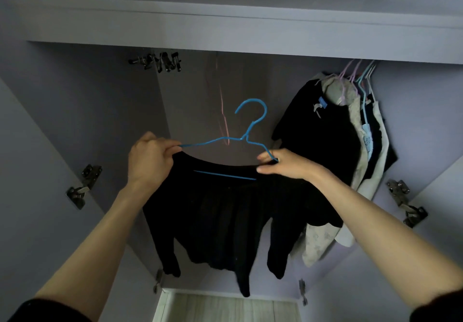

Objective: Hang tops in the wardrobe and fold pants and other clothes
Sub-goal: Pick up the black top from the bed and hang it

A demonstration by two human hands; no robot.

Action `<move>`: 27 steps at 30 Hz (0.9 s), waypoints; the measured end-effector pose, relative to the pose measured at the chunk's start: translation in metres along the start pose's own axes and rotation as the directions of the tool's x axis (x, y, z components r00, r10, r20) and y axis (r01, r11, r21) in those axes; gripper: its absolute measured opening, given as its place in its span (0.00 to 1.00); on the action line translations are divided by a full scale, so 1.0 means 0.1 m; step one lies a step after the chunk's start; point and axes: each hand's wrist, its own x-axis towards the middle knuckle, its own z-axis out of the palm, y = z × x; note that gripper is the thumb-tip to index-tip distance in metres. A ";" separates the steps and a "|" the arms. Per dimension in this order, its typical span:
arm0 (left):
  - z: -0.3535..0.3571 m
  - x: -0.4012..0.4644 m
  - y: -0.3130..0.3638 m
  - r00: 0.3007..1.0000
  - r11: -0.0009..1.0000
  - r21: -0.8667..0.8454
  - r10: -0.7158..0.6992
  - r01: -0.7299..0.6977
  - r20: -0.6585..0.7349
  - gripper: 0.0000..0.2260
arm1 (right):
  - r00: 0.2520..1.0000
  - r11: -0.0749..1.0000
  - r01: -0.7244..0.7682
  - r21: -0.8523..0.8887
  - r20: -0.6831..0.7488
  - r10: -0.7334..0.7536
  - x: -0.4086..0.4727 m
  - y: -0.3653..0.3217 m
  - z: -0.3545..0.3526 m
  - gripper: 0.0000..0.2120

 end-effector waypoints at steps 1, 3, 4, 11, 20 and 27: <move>-0.02 0.01 -0.03 1.000 1.000 -0.006 0.000 0.000 -0.020 0.08 | 1.000 0.999 -0.026 -0.041 0.002 0.026 0.00 0.09 0.01 0.19; -0.04 0.01 -0.09 0.999 1.000 -0.009 -0.008 0.008 -0.036 0.08 | 0.997 0.998 -0.041 -0.048 -0.061 0.038 0.02 0.19 0.03 0.20; -0.05 0.00 -0.12 0.999 1.000 -0.001 -0.019 0.019 -0.032 0.08 | 0.994 0.999 -0.038 -0.026 -0.103 0.035 0.03 0.22 0.01 0.19; -0.05 -0.04 -0.30 0.994 0.994 0.012 -0.105 0.105 0.032 0.08 | 0.972 1.000 0.000 -0.001 -0.237 -0.001 0.07 0.31 -0.08 0.08; -0.09 -0.07 -0.30 0.998 0.992 0.123 0.015 -0.023 0.064 0.06 | 0.722 0.937 0.350 0.000 -0.638 -0.269 -0.07 -0.10 -0.07 0.05; -0.10 -0.04 -0.20 0.998 0.993 -0.104 -0.065 0.063 -0.021 0.07 | 0.825 0.915 0.198 -0.351 -0.445 -0.349 -0.21 -0.09 0.00 0.16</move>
